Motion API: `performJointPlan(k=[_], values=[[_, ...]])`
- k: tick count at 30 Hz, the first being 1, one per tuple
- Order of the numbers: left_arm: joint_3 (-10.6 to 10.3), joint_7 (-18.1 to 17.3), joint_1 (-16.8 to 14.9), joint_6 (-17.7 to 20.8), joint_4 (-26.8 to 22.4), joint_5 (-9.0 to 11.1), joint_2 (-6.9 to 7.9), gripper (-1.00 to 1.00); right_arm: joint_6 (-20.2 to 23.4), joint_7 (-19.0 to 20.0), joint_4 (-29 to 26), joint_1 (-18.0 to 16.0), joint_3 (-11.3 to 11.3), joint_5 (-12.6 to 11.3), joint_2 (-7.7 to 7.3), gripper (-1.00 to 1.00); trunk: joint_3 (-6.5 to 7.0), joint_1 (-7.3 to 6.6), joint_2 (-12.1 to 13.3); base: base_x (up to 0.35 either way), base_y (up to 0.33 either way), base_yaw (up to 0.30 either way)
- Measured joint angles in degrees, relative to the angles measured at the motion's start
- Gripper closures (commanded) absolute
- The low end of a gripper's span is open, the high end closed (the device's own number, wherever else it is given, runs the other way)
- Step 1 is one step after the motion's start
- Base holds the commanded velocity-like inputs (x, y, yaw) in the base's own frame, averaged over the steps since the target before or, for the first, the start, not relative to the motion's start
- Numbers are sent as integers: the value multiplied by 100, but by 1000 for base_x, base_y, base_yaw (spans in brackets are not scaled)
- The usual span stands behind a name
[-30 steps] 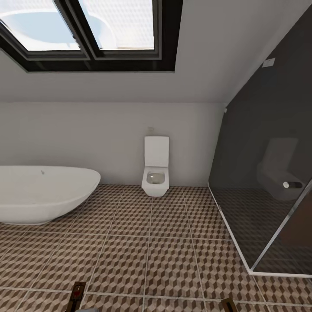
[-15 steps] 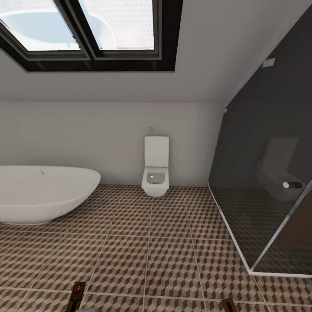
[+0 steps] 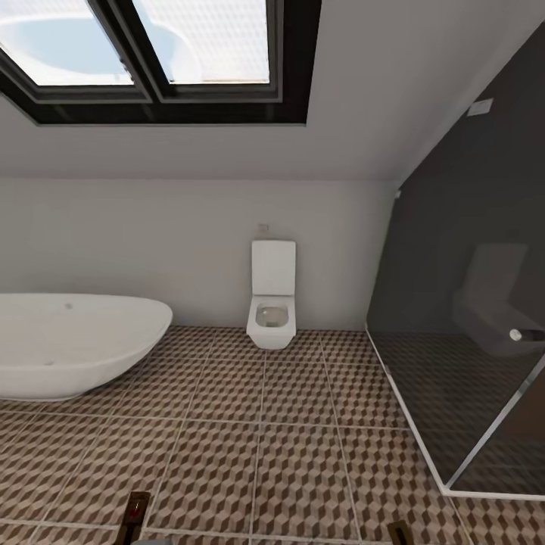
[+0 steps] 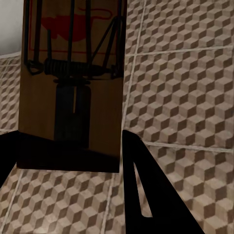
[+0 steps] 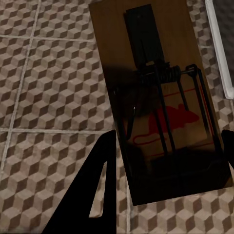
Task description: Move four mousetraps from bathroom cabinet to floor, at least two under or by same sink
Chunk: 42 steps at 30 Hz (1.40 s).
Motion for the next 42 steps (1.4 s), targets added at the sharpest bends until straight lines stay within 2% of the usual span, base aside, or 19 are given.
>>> performJointPlan(k=[22, 34, 42], values=[[0, -1, -1, 0, 2, 0, -1, 100, 0, 0, -1, 1, 0, -1, 0, 100, 8, 1, 0, 238, 0, -22], [1, -1, -1, 0, 4, 1, 0, 100, 0, 0, -2, 1, 1, -1, 0, 100, 83, 2, 0, 55, 0, -206], [0, 1, 0, -1, 1, -1, -1, 100, 0, 0, 0, 0, 2, 1, 0, 100, 98, 3, 1, 4, 28, -40]])
